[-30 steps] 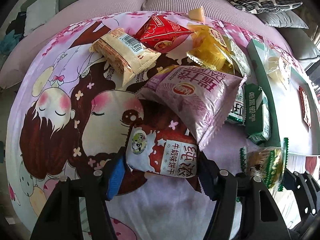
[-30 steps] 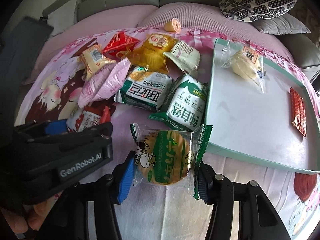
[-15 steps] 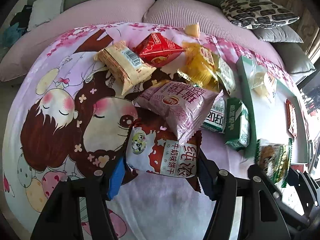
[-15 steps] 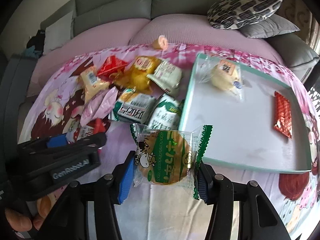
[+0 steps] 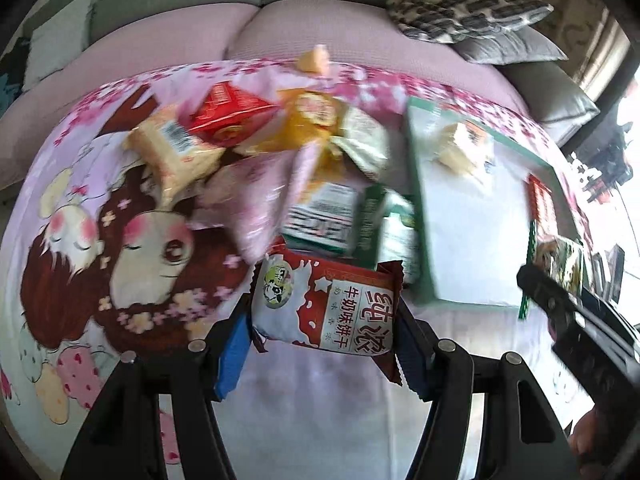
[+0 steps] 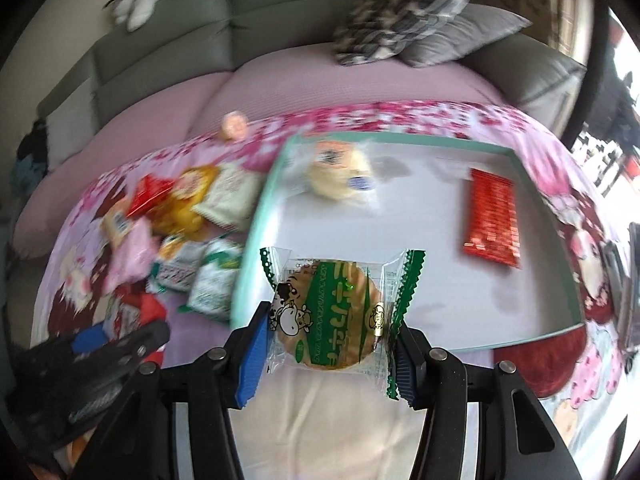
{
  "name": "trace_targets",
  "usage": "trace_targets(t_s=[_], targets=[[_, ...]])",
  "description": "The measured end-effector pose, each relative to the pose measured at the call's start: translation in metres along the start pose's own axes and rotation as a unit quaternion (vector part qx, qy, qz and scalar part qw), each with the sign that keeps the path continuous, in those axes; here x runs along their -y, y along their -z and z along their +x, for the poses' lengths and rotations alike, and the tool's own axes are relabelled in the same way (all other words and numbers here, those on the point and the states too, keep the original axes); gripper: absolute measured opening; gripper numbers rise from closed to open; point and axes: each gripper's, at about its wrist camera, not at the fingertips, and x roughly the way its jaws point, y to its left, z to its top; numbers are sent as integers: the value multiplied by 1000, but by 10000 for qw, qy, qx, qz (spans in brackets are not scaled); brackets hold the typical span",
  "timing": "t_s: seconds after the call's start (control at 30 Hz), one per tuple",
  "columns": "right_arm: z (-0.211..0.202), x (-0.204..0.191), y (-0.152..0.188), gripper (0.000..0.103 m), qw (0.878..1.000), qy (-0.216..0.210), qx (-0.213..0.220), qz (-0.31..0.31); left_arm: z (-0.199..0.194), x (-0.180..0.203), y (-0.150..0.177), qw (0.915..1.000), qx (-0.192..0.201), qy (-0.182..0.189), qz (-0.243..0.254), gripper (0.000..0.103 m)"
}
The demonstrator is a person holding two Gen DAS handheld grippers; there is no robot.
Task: Organize snacks
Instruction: 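Carry both packs over the tray and open both tools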
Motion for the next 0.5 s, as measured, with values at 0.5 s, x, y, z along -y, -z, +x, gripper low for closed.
trace_targets(t_s=[0.5], targets=[[2,108,-14,57,9895,620,3,1306,2,75,-24,9923,499,-102,1132,66]])
